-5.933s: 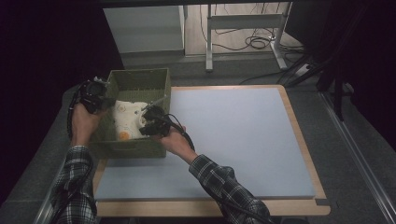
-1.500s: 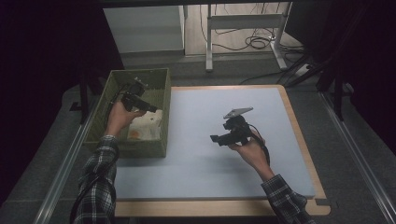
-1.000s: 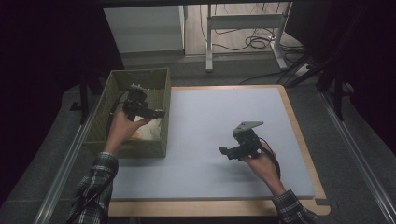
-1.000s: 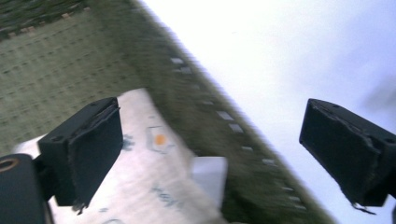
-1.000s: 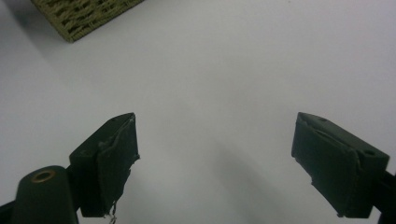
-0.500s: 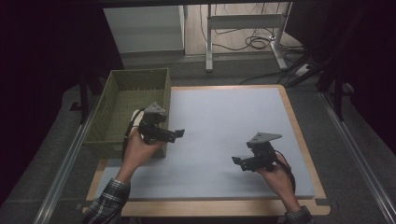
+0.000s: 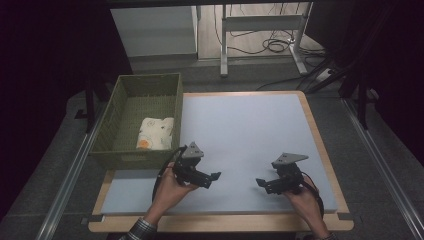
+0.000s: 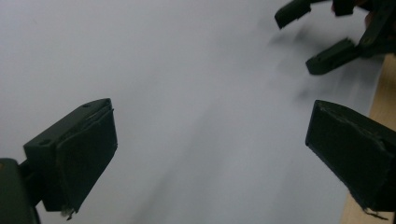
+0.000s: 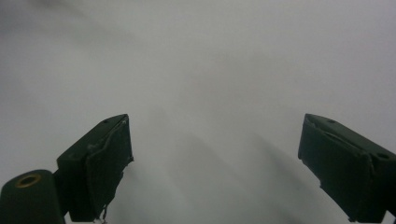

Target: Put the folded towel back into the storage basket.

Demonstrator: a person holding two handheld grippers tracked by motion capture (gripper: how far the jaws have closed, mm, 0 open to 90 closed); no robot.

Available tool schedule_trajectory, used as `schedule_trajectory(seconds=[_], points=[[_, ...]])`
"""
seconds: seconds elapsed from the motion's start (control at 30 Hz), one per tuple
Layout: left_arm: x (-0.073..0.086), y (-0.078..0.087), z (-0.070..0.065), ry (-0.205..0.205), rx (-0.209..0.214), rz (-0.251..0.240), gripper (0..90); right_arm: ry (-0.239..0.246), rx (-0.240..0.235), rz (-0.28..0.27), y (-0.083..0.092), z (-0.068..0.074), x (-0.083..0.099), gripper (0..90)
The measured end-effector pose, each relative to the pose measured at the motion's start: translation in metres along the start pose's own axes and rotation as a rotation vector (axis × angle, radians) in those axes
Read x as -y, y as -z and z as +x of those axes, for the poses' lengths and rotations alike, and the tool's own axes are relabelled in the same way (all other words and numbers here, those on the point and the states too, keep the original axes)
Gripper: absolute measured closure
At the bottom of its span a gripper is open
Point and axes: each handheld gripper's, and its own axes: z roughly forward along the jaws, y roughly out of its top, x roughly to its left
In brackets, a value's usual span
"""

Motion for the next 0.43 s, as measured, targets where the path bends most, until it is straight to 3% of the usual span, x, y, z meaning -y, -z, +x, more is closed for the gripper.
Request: schedule_trajectory(seconds=[0.07, 0.17, 0.27, 0.43], points=[[0.015, -0.015, -0.002, 0.006, -0.021, 0.036, 2.0, 0.013, 0.009, 0.02, -0.003, -0.002, 0.006, 7.3], [0.024, -0.023, -0.001, 0.006, -0.046, 0.061, 1.9, 0.024, 0.019, 0.031, -0.006, -0.002, 0.009, 6.0], [0.034, -0.036, 0.002, 0.004, -0.091, 0.125, 1.4, 0.076, 0.04, 0.032, -0.008, 0.0, 0.012, 4.0], [0.034, -0.037, 0.0, -0.008, -0.098, 0.131, 0.2, 0.076, 0.04, 0.033, -0.009, 0.001, 0.012, 3.7]])
